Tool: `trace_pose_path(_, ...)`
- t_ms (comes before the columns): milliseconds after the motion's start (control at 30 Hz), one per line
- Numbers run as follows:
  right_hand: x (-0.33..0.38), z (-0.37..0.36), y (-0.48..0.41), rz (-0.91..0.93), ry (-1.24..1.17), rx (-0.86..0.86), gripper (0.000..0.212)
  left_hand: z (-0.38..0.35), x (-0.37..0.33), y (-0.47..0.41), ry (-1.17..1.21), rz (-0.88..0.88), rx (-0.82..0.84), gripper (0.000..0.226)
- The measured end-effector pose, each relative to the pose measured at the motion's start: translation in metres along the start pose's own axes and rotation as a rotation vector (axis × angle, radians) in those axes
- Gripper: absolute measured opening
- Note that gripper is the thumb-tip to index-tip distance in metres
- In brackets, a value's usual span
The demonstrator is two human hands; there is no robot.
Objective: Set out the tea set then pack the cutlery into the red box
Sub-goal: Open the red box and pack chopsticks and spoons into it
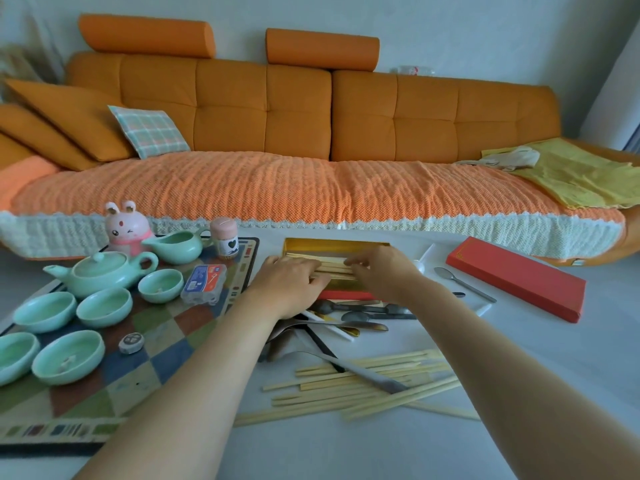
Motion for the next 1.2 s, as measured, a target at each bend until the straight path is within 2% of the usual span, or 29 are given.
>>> trace_pose_path(100,0.000,-0.003,0.010,0.021,0.022,0.055,0.040,0.002,-0.002,0.000,-0.012,-0.025,-0.048,0.056)
trace_pose_path(200,-0.003,0.006,0.021,0.048,-0.096,0.010,0.031,0.010,-0.012,0.003,-0.024,-0.090,-0.162,0.050)
trace_pose_path(300,-0.001,0.021,0.034,0.138,-0.173,-0.075,0.026,0.020,-0.030,0.008,-0.039,-0.175,-0.259,0.036)
trace_pose_path(400,0.002,0.029,0.053,0.185,-0.131,0.022,0.025,0.025,-0.050,0.017,0.009,-0.236,-0.285,0.017)
trace_pose_path(467,0.001,0.029,0.068,0.214,-0.037,0.147,0.022,0.024,-0.062,0.025,0.052,-0.264,-0.264,0.010)
trace_pose_path(533,-0.005,0.028,0.080,0.229,0.043,0.251,0.021,0.020,-0.073,0.032,0.059,-0.280,-0.210,0.011)
trace_pose_path(700,-0.024,0.024,0.098,0.179,0.083,0.435,0.013,0.012,-0.090,0.047,0.108,-0.265,-0.035,0.032)
trace_pose_path(767,-0.028,0.023,0.101,0.176,0.084,0.430,0.011,0.009,-0.090,0.052,0.104,-0.248,-0.001,0.029)
trace_pose_path(967,-0.040,0.027,0.100,0.138,0.073,0.228,0.008,0.005,-0.086,0.055,0.057,-0.243,0.036,0.025)
trace_pose_path(1200,-0.043,0.020,0.099,0.127,0.058,0.229,0.006,0.001,-0.084,0.053,0.063,-0.224,0.038,0.026)
Point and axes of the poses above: each hand's wrist, its own y-axis away from the middle knuckle, its own z-axis out of the back of the hand, x = y × z, the point moved 4 cm from there along -y, towards the middle knuckle, and after that the axes turned 12 degrees about -z, right-handed, at the moved point
